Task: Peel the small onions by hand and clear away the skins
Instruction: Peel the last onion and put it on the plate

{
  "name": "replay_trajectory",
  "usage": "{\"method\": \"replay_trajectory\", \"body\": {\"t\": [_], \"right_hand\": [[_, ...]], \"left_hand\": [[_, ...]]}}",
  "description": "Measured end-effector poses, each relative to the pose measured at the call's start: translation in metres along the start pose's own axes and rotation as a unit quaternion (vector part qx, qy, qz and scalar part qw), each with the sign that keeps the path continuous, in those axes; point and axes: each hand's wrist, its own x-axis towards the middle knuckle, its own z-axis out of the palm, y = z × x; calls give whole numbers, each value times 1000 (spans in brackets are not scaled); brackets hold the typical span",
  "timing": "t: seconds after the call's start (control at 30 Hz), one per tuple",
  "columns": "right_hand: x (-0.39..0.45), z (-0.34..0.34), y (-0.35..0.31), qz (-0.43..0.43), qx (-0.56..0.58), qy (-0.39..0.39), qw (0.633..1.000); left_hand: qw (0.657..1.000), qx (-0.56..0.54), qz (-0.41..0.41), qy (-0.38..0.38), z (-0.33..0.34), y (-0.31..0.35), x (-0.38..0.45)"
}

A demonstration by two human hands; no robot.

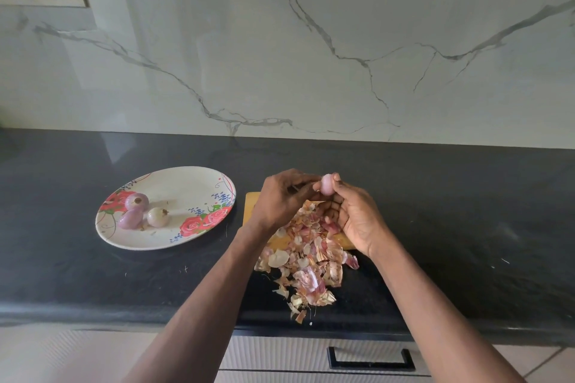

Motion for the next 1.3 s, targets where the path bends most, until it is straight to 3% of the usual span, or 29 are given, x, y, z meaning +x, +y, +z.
{"method": "replay_trajectory", "body": {"t": [0.13, 0.33, 0.47, 0.57, 0.67, 0.77, 0.93, 1.1, 1.3], "right_hand": [[0, 0, 1, 8, -34, 9, 999], [-1, 1, -1, 24, -29, -4, 999], [1, -3, 1, 23, -20, 17, 999], [1, -5, 3, 17, -26, 10, 999], [3, -4, 3, 17, 2, -13, 1000], [5, -7, 2, -7, 7, -16, 1000], [7, -7, 9, -95, -159, 57, 981], [11, -6, 17, -193, -369, 74, 906], [4, 7, 5, -214, -359, 125, 900]], "left_hand": [[999, 29, 11, 19, 3, 0, -1], [997, 52, -45, 22, 6, -3, 0], [990, -97, -103, -6, 1, -2, 2], [988, -111, -97, -49, -1, -3, 3], [981, -142, -126, -28, 0, -3, 3], [984, -102, -147, -24, 2, -10, 4], [992, 75, -105, 3, 2, -11, 3], [987, 116, -61, 89, -1, -9, -2], [989, 117, -33, 86, -13, 19, 1]]}}
